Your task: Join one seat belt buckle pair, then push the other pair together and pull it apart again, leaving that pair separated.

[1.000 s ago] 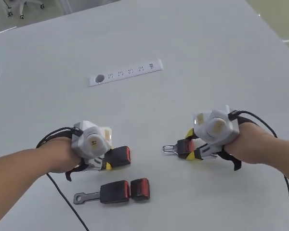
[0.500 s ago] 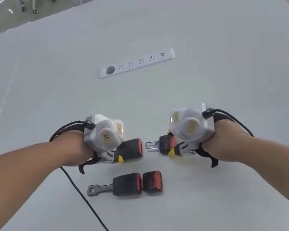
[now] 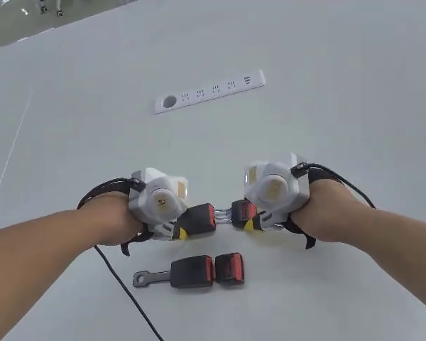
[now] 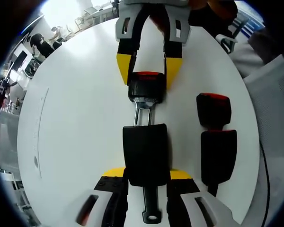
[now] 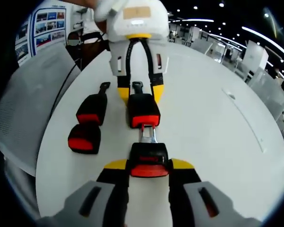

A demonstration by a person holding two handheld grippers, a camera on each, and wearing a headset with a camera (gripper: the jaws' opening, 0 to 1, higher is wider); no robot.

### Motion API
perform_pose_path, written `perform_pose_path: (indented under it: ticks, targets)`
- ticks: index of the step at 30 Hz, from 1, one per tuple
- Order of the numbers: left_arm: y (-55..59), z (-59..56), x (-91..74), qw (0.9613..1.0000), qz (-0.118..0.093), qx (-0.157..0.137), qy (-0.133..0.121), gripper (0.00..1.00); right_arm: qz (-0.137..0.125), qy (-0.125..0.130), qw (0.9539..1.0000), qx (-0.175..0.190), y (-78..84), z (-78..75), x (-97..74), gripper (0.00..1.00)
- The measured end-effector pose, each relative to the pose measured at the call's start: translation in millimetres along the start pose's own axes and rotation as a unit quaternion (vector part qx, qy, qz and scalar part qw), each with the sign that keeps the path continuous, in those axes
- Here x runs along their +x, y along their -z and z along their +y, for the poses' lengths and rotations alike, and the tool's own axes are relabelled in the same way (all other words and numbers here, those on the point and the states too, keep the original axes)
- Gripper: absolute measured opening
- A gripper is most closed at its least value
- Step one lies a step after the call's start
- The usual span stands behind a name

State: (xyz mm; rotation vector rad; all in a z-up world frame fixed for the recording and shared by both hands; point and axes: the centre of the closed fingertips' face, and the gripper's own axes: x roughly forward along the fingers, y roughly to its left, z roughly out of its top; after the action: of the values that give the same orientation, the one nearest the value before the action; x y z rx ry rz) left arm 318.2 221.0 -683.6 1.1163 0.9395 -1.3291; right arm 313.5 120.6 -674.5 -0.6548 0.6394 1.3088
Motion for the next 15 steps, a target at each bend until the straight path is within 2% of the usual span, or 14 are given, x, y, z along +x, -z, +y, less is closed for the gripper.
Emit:
perform_pose_path:
  ticks: [5,7,8,9,11,15]
  targets:
    - [-0.2,-0.3,-0.3,0.9999,-0.008,-0.007,-0.002,0.3,-0.004,-0.013,0.9998,-0.012,-4.8,2.8,2.6,0.3]
    - [-3.9,-2.3,0.6,0.9995,-0.006,0.032,-0.001,0.3,-0.001,-0.022,0.9995,-0.024,-14.6,10.2,9.1,0.3]
    - [-2.6,-1.9,0.9,0.9999,-0.002,0.01,-0.001,0.3,0.031,-0.012,0.9981,-0.052,-7.6,4.9,6.3,0.3]
    - [-2.2,-1.6,0.8,0.9999,-0.001,0.011,0.0,0.3,0.013,-0.018,0.9993,-0.031,-11.7,7.1,7.6,0.3]
    - [-2.3,-0.9,-0.4,0.9999,-0.004,0.012,0.001,0.3,-0.001,-0.023,0.9996,-0.017,-8.9,4.3,7.0,0.29]
    - [-1.5,-1.1,-0.7,0.9999,-0.013,-0.003,-0.003,0.3,0.003,-0.023,0.9995,-0.02,-11.3,5.4,7.8,0.29]
